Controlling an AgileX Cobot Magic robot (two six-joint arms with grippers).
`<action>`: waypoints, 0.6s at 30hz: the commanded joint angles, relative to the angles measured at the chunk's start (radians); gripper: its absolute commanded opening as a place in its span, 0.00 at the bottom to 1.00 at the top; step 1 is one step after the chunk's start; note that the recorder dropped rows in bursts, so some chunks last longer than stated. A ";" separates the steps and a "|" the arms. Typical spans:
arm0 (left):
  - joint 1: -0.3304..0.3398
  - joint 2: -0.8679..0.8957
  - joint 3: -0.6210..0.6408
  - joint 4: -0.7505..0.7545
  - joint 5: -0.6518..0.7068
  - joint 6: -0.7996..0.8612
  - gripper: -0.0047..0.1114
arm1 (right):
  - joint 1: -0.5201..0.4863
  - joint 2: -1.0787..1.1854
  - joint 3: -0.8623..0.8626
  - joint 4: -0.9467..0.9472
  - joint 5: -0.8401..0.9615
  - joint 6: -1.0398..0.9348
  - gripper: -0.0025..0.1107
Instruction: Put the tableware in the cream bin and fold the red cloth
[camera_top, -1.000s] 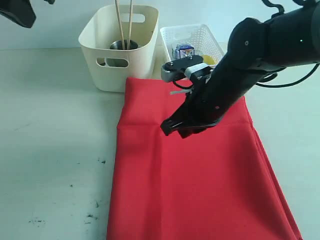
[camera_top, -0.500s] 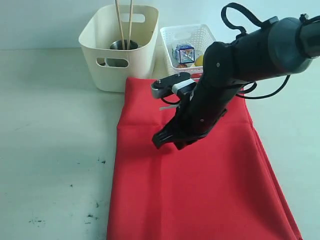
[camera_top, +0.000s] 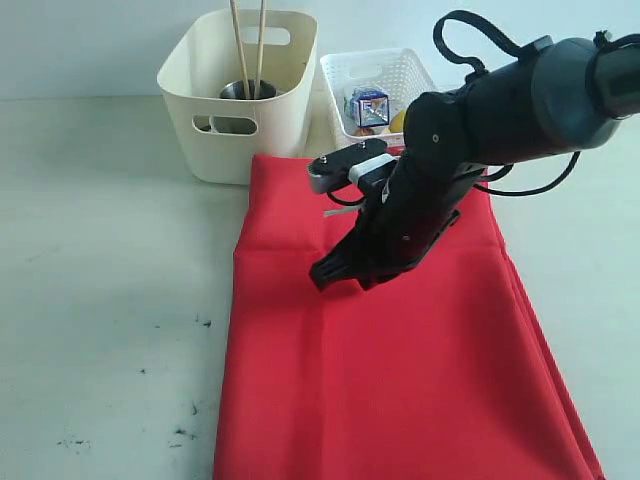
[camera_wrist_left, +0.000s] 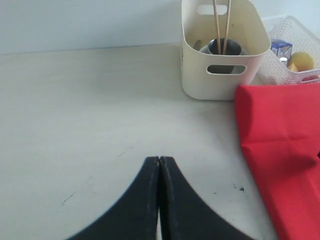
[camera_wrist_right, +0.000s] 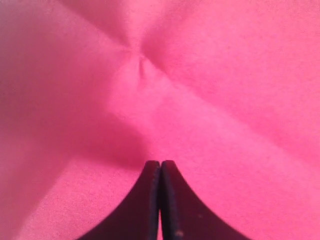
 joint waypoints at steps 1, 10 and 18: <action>0.003 -0.076 0.037 0.011 -0.038 -0.016 0.04 | 0.002 0.028 -0.008 -0.011 -0.001 0.016 0.02; 0.003 -0.134 0.090 0.011 -0.042 -0.022 0.04 | 0.002 0.070 -0.008 -0.033 0.053 0.032 0.02; 0.003 -0.134 0.097 0.011 -0.044 -0.022 0.04 | 0.002 0.070 -0.008 -0.093 0.109 0.081 0.02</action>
